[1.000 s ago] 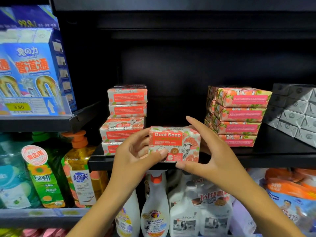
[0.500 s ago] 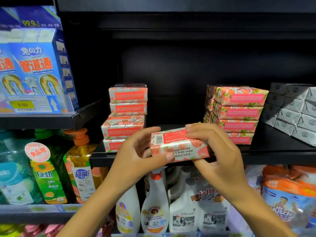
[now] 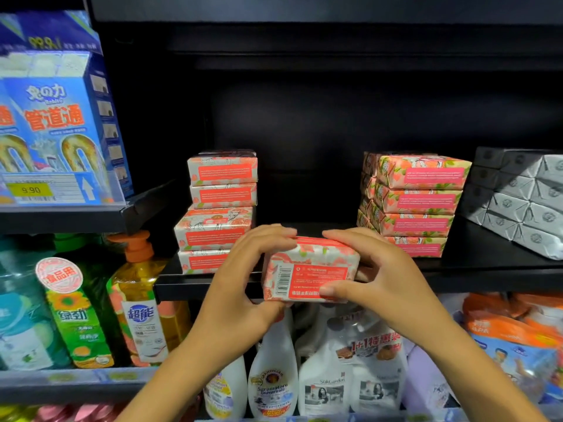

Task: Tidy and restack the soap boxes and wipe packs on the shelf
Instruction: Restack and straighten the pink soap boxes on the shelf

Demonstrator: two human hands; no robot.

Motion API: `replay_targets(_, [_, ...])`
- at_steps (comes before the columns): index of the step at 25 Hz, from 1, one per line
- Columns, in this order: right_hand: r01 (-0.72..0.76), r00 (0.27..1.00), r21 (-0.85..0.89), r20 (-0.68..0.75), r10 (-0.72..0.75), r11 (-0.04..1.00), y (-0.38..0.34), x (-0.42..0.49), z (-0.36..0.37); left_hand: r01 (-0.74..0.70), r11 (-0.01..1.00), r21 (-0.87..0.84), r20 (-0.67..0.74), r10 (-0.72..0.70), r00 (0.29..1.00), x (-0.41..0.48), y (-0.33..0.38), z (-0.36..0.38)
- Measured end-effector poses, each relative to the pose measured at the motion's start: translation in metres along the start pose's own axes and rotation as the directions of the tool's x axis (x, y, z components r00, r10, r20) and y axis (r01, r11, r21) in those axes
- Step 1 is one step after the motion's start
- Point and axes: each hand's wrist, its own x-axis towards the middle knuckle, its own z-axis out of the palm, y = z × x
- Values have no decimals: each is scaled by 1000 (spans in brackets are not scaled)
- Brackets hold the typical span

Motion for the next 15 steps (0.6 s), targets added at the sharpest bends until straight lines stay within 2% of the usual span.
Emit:
replay_targets(2, [102,991,-66,-84,-108,993,-1,-2,3,41,999,-14,1,-40,999,-1,-2,0])
replay_targets(5, [286,908,-307,-214,-359,908,1,-6,10,254,930,-266,1,-263,965,-2,2,-2])
replay_targets(7, [349,863,-374,-229,-451,859,5,-7,13,311,897,-314,21,-321,947,-3,1,-1])
replay_targets(9, [357,855,-412,-218,-471,838,8,-6,14,296,905,-305,29,-302,953,-2,2,2])
replay_targets(11, [349,877,-415,-172,-450,840,11,-6,13,270,908,-320,21,-279,960,-3,2,3])
replay_targets(15, [344,934,-373,37,-356,862,9,-6,-1,209,901,-380,37,-211,977,-2,0,-1])
